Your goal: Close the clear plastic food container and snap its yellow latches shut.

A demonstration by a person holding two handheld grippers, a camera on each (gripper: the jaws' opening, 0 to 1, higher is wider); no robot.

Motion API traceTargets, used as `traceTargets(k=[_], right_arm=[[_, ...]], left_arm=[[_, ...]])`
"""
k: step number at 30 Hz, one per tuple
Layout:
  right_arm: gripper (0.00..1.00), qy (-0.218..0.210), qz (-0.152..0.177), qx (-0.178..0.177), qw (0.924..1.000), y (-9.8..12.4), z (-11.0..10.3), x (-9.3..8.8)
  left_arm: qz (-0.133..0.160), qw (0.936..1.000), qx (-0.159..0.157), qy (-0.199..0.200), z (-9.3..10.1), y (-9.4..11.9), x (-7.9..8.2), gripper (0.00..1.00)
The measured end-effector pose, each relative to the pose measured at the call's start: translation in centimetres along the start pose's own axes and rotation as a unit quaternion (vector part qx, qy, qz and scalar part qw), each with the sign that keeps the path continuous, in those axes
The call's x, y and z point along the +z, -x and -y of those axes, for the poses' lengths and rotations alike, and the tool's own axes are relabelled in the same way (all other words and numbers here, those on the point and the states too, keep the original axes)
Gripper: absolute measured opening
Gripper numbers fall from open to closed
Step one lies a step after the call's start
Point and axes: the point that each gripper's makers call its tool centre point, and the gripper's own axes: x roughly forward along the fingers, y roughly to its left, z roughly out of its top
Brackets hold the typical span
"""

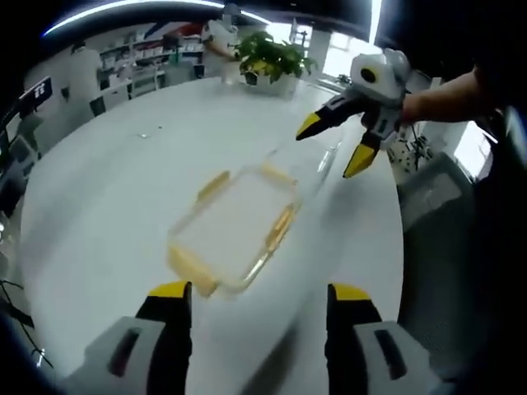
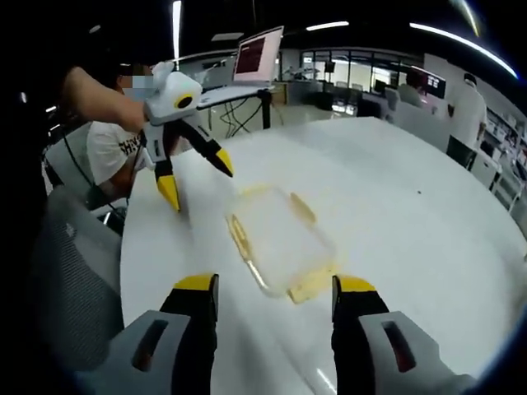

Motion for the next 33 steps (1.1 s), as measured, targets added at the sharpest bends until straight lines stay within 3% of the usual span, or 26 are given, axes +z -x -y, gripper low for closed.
traceTargets(k=[8, 15, 20, 33], right_arm=[[0.55, 0.010, -0.006, 0.007, 0.9999, -0.5, 0.5, 0.3], [0.54, 0.026, -0.023, 0.013, 0.9993, -0.9, 0.9, 0.0], [0.53, 0.025, -0.031, 0.021, 0.9990, -1.2, 1.2, -0.1], [0.51, 0.056, -0.055, 0.032, 0.9964, -2.3, 2.2, -0.3]], left_arm=[[-0.012, 0.9993, -0.005, -0.036, -0.8, -0.3, 0.4, 0.68], [-0.013, 0.9989, -0.005, -0.044, -2.1, -0.9, 1.1, 0.71], [-0.023, 0.9981, -0.021, -0.053, -2.3, -1.5, 0.7, 0.70], [-0.049, 0.9938, -0.026, -0.097, -3.6, -2.0, 0.1, 0.67]])
